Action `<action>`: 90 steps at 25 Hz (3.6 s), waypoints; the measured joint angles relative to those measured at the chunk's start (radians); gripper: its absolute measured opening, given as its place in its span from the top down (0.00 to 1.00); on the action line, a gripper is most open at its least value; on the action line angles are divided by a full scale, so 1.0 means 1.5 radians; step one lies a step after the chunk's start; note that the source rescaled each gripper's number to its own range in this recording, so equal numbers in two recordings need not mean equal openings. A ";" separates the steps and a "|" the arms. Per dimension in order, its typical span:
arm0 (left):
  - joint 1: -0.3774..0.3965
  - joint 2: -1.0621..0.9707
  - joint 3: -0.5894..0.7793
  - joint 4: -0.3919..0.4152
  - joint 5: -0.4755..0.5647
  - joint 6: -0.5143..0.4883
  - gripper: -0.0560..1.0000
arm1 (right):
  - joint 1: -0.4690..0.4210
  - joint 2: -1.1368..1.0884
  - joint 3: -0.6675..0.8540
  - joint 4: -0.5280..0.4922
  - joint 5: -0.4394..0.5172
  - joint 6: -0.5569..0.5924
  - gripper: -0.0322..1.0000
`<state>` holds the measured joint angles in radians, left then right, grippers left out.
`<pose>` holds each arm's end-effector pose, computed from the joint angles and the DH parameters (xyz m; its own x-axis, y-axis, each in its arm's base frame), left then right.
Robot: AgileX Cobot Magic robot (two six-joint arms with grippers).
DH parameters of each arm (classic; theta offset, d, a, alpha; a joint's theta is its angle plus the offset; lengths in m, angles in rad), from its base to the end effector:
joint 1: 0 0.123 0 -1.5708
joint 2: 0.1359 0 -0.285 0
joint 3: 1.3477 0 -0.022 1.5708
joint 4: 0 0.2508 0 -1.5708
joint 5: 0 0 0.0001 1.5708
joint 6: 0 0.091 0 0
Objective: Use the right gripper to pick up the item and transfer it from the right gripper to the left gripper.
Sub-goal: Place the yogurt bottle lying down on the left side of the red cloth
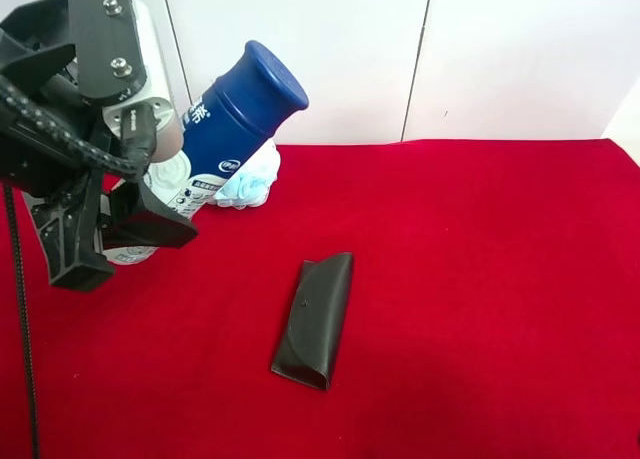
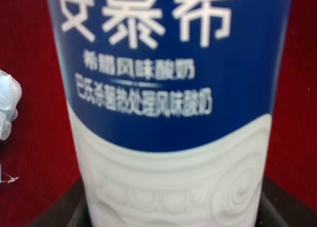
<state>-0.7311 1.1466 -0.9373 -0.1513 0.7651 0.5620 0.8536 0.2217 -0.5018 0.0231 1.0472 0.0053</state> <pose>0.1634 -0.1594 0.3176 -0.2047 0.7677 -0.6072 0.8928 0.4007 0.2056 0.0183 0.0237 0.2761 -0.4260 -0.4628 -0.7774 -0.7567 0.6533 0.0257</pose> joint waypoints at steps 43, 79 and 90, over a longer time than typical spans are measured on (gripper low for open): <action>0.392 0.072 0.106 -0.016 -0.072 -0.152 0.83 | -0.445 -0.149 0.004 0.003 -0.001 0.000 0.00; 0.485 0.354 0.146 -0.134 -0.219 -0.187 0.83 | -0.445 -0.149 0.004 0.003 0.000 0.000 0.00; 0.485 0.356 0.146 -0.138 -0.218 -0.192 0.13 | -0.445 -0.149 0.004 0.003 0.000 0.000 0.00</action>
<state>-0.0031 1.6812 -0.7176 -0.3586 0.4384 0.2736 0.1863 -0.0015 -0.4952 0.0269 1.0468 0.0053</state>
